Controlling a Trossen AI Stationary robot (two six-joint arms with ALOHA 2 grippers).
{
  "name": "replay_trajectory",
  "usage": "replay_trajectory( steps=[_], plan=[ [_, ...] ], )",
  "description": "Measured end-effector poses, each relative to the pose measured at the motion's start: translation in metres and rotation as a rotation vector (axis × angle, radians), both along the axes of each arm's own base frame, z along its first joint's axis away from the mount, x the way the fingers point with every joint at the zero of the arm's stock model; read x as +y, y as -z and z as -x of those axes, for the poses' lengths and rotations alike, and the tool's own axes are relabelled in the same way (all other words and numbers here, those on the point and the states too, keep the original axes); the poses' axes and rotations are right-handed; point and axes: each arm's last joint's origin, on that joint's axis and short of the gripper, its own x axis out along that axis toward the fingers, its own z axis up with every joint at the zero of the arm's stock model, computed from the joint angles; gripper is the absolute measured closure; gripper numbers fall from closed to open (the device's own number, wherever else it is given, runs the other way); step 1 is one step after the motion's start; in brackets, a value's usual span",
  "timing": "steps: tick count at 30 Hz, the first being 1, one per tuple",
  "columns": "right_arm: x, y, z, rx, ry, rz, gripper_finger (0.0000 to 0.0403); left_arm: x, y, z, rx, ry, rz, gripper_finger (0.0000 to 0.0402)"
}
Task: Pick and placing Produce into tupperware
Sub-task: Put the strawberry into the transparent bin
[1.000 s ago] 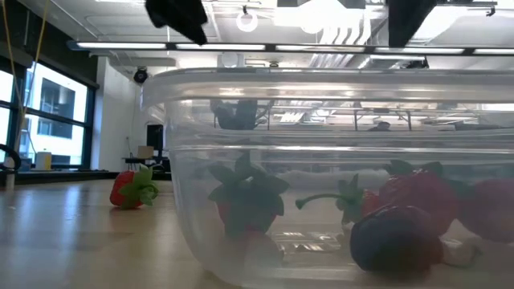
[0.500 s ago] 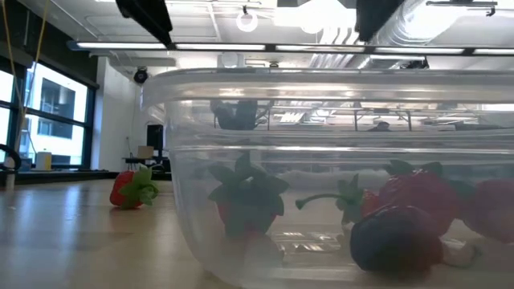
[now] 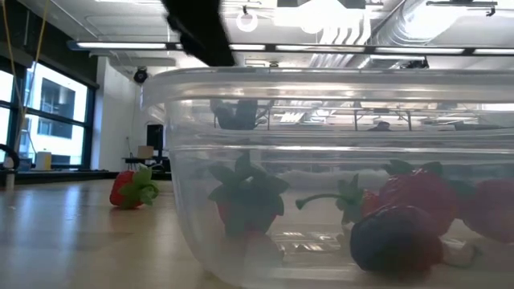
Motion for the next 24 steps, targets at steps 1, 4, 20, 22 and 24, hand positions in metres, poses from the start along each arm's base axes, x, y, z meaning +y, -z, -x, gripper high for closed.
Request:
replay_trajectory(
  steps=[1,4,20,22,24],
  plan=[
    [0.000,-0.002,0.003,-0.015,0.009,-0.004,0.0292,0.004,0.006,-0.006,0.007,0.017,-0.009,0.0179],
    [0.001,-0.004,0.008,-0.020,0.015,-0.007,0.0292,0.010,0.025,-0.025,0.004,0.094,-0.011,0.0179],
    [0.001,-0.004,0.008,-0.027,0.019,-0.013,0.0292,0.023,0.111,-0.048,0.266,0.212,-0.048,0.0179],
    [0.001,-0.004,0.008,-0.020,0.019,-0.007,0.0292,0.023,0.114,-0.047,0.279,0.214,-0.049,0.0179],
    [0.001,-0.004,0.008,-0.018,0.019,-0.006,0.0292,0.022,0.117,-0.052,0.248,0.212,-0.052,0.0179]
  ],
)
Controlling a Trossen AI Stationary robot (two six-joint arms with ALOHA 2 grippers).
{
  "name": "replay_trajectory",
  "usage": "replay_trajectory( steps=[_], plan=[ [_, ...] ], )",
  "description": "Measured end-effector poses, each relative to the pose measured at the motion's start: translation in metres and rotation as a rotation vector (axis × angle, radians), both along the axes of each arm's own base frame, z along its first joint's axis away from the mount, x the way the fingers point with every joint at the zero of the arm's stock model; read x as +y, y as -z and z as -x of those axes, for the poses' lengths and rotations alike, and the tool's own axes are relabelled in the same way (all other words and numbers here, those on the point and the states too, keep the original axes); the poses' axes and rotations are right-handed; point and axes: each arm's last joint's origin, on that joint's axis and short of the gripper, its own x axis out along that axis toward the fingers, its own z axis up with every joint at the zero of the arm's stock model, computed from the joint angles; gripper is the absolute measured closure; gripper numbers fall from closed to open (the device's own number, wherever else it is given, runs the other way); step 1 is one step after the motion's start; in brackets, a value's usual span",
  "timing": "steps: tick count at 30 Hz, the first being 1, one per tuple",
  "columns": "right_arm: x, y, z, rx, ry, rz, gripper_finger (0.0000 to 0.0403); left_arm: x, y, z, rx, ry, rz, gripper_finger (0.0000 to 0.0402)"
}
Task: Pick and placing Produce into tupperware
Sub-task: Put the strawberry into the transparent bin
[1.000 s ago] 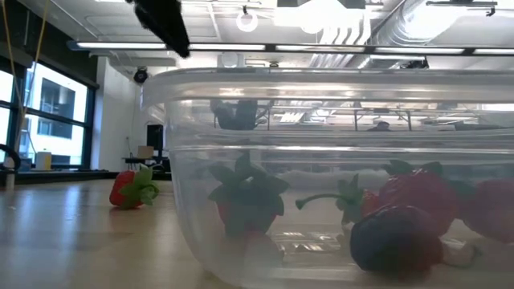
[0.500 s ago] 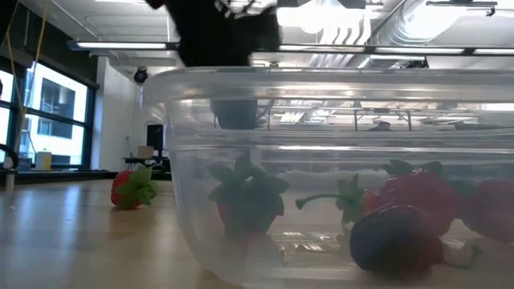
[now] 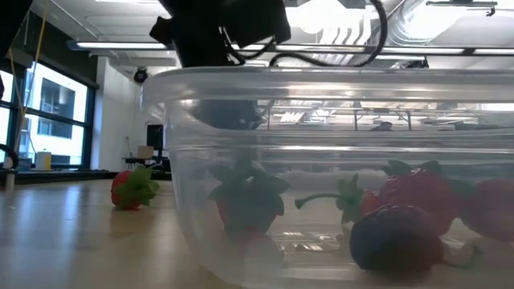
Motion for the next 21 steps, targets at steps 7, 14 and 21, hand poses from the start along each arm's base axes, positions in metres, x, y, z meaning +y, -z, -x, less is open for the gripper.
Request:
replay_trajectory(
  steps=[7,14,21],
  plan=[
    [0.000,0.000,0.000,0.006,0.000,0.004,0.0292,0.007,0.006,-0.002,0.002,-0.013,0.012,0.0179],
    [-0.001,0.000,0.001,0.008,0.000,0.006,0.0292,0.014,0.010,-0.003,0.012,-0.037,0.041,0.0179],
    [-0.001,0.001,0.002,0.020,0.000,0.016,0.0292,0.015,-0.022,-0.011,-0.053,-0.123,0.038,0.0179]
  ],
)
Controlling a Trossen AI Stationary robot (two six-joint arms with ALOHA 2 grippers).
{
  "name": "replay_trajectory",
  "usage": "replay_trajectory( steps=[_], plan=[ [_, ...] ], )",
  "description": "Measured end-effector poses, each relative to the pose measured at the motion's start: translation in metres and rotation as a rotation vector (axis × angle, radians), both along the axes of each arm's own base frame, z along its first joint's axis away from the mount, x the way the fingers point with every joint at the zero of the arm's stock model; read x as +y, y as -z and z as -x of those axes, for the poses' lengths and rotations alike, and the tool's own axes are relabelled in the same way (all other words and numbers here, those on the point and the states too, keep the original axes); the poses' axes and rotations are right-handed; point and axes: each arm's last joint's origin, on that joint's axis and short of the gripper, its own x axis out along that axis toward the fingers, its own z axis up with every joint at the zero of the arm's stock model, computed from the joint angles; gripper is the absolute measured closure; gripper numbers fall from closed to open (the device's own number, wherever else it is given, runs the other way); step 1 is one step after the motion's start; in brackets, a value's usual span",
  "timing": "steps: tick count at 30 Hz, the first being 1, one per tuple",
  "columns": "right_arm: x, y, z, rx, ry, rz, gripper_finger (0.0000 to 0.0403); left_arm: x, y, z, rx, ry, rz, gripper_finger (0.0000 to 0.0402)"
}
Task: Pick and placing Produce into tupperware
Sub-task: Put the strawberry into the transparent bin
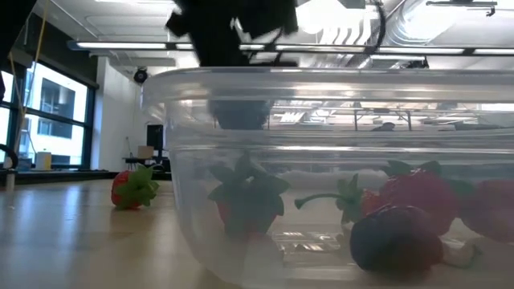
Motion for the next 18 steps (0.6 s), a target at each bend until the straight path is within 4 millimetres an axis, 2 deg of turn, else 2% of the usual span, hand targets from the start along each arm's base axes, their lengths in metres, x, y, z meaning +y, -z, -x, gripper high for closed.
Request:
replay_trajectory(
  steps=[9,15,18],
  plan=[
    [-0.001,0.001,0.002,0.018,-0.001,0.014,0.0292,0.005,-0.054,-0.003,0.046,-0.219,0.098,0.0179],
    [-0.002,0.001,0.002,0.034,-0.013,0.032,0.0292,0.020,-0.051,0.008,0.142,-0.394,0.150,0.0181],
    [-0.002,0.001,0.002,0.037,-0.020,0.037,0.0292,0.029,-0.043,0.012,0.152,-0.515,0.216,0.0192]
  ],
)
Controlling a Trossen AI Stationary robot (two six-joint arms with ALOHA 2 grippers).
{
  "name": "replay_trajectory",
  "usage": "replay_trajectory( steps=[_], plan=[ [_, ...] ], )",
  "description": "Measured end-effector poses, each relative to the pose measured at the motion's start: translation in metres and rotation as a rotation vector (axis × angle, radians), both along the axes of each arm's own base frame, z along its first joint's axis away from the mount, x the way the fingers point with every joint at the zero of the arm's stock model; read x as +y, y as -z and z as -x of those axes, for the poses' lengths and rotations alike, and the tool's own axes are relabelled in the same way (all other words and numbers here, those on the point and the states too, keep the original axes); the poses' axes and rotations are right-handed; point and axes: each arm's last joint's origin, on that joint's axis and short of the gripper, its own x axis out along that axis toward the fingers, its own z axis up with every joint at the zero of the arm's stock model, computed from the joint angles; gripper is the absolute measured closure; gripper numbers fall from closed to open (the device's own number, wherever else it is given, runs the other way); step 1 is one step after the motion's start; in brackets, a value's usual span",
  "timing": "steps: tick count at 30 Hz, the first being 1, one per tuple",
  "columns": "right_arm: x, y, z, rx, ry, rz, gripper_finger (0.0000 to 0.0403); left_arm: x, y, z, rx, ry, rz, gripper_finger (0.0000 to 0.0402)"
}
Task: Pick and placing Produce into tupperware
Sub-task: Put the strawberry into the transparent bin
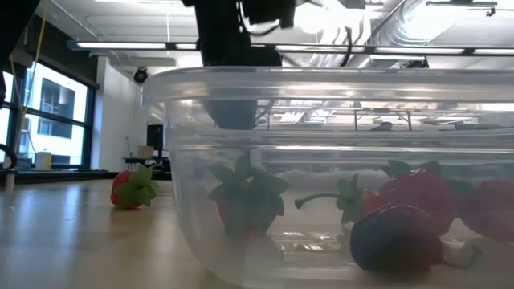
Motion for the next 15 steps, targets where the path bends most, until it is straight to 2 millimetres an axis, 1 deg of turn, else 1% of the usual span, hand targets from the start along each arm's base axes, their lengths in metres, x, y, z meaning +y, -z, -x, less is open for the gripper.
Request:
replay_trajectory(
  steps=[4,9,12,15],
  plan=[
    [0.000,0.000,0.000,0.008,-0.021,0.015,0.0292,0.006,0.005,0.000,-0.029,-0.100,0.040,0.0209],
    [0.000,0.000,0.000,0.019,-0.051,0.036,0.0292,0.009,0.005,-0.003,-0.067,-0.117,0.062,0.0227],
    [0.000,0.000,0.000,0.025,-0.065,0.046,0.0292,0.007,0.005,-0.003,-0.052,0.008,0.092,0.0233],
    [0.000,0.000,0.000,0.031,-0.077,0.054,0.0292,-0.006,0.006,0.001,0.002,0.172,0.181,0.0235]
  ],
)
